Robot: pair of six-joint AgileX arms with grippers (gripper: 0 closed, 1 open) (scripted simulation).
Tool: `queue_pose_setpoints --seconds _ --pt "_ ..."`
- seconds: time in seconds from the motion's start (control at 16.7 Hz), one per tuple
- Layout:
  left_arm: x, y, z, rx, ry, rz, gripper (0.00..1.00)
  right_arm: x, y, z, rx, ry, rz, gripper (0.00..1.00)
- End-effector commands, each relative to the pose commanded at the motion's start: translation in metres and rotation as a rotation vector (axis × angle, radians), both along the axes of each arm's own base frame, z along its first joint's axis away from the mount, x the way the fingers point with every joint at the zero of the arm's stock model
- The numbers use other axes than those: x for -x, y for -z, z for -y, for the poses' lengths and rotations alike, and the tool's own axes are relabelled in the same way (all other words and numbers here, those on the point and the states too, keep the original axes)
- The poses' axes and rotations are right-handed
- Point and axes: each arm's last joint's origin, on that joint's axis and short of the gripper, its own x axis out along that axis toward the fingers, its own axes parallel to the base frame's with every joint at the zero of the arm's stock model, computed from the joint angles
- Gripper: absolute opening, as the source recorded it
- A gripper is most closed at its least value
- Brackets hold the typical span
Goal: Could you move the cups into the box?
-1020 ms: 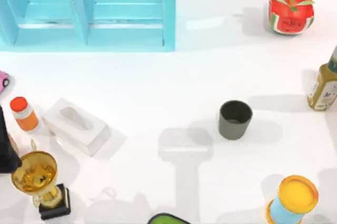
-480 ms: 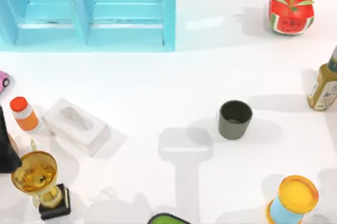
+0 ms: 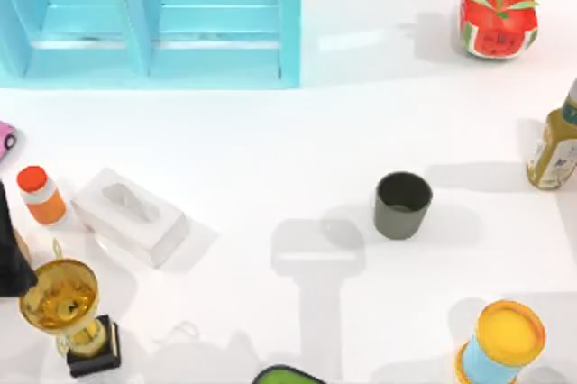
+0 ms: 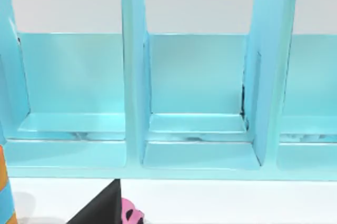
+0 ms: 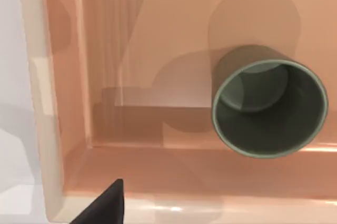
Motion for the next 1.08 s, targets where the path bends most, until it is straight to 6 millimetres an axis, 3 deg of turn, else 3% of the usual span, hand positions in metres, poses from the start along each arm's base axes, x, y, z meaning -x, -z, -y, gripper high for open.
queue_pose_setpoints --seconds 0.24,0.66,0.9,1.08 --pt "0.000 0.000 0.000 0.000 0.000 0.000 1.00 0.004 -0.040 -0.003 0.004 0.000 0.003 1.00" --pt "0.000 0.000 0.000 0.000 0.000 0.000 1.00 0.000 -0.043 -0.006 0.004 -0.002 0.001 1.00" --pt "0.000 0.000 0.000 0.000 0.000 0.000 1.00 -0.041 -0.038 -0.027 -0.001 -0.004 -0.023 1.00" --pt "0.000 0.000 0.000 0.000 0.000 0.000 1.00 -0.088 -0.026 -0.074 0.002 -0.004 -0.057 1.00"
